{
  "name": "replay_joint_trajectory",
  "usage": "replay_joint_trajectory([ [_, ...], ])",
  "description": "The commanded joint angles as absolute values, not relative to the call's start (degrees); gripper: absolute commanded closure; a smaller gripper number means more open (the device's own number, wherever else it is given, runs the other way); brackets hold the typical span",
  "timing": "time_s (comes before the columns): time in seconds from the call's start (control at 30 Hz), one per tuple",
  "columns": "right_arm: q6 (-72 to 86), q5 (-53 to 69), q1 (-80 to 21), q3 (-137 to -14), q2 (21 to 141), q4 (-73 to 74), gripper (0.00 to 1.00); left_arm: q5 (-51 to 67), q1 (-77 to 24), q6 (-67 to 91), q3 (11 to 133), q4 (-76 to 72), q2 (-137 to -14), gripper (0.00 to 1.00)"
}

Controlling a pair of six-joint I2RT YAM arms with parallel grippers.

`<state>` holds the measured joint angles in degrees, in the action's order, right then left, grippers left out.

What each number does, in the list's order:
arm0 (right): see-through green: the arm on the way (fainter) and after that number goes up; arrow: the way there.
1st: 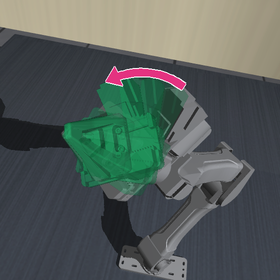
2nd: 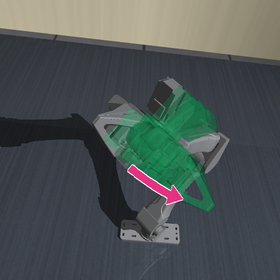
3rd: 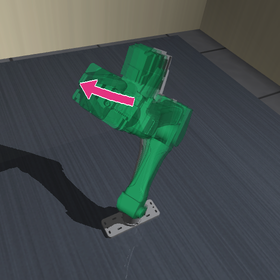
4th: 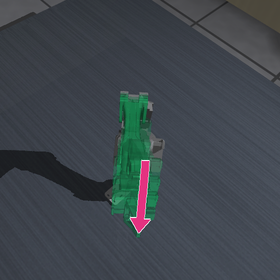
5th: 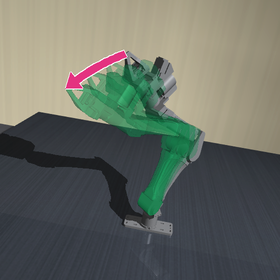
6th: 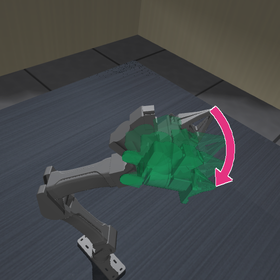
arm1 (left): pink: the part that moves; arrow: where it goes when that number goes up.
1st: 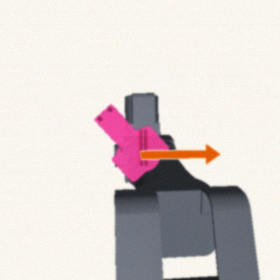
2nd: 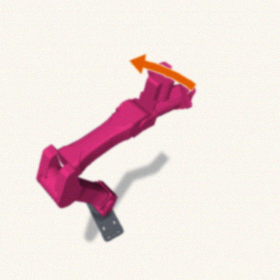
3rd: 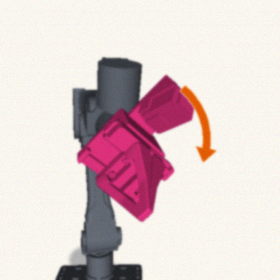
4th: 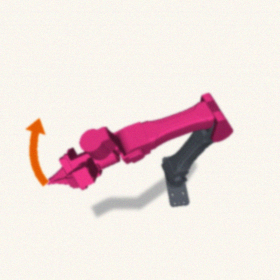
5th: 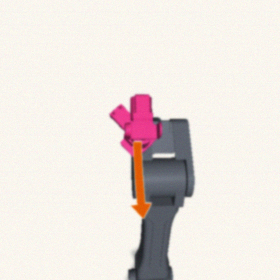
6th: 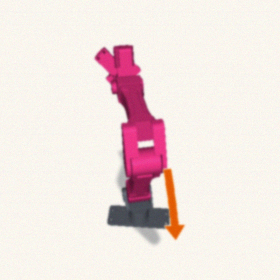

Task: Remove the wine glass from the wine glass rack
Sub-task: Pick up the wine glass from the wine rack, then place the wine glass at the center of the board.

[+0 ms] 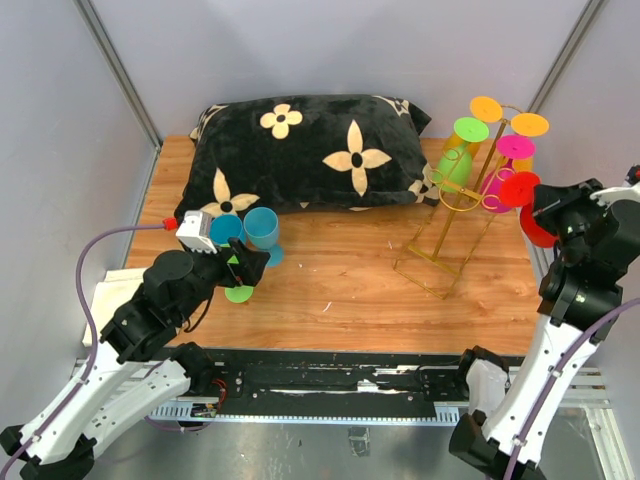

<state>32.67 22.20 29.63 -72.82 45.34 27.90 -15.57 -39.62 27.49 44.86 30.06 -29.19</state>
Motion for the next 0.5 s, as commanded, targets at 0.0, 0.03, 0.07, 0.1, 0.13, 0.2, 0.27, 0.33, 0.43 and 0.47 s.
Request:
replay_joint_trajectory([
  [0.0, 29.3, 22.5, 30.2, -75.1, 40.9, 34.0, 0.99, -14.3, -39.9, 27.9, 45.7, 28.3, -29.9, 0.00],
  [0.03, 29.1, 24.4, 30.0, -75.4, 40.3, 34.7, 0.99, -14.3, -39.9, 27.9, 45.6, 28.3, -29.9, 0.00],
  [0.07, 29.1, 26.4, 29.8, -75.8, 39.9, 35.3, 0.99, -14.1, -39.9, 28.0, 45.7, 28.2, -30.0, 0.00],
  [0.1, 29.0, 28.6, 29.7, -76.4, 39.6, 36.2, 0.99, -14.0, -39.9, 28.1, 45.7, 28.3, -30.0, 0.00],
  [0.13, 28.8, 30.6, 29.7, -77.2, 39.2, 37.3, 0.99, -13.7, -39.9, 28.1, 45.8, 28.3, -30.1, 0.00],
  [0.2, 28.0, 33.7, 29.5, -79.5, 38.2, 40.5, 0.99, -13.2, -39.9, 28.3, 45.9, 28.4, -30.1, 0.00],
  [0.27, 26.7, 34.3, 29.0, -81.1, 36.1, 45.0, 0.99, -12.8, -39.9, 28.6, 46.0, 28.6, -30.0, 0.00],
  [0.33, 26.6, 31.9, 27.5, -81.1, 33.8, 48.1, 0.99, -12.3, -39.9, 28.8, 45.8, 28.8, -29.9, 0.00],
  [0.43, 26.6, 27.8, 25.8, -80.7, 31.2, 51.3, 0.99, -11.4, -39.9, 29.0, 45.7, 28.6, -30.2, 0.00],
  [0.47, 26.7, 27.5, 25.5, -80.6, 30.7, 52.0, 0.99, -11.0, -39.9, 29.0, 45.7, 28.6, -30.5, 0.00],
])
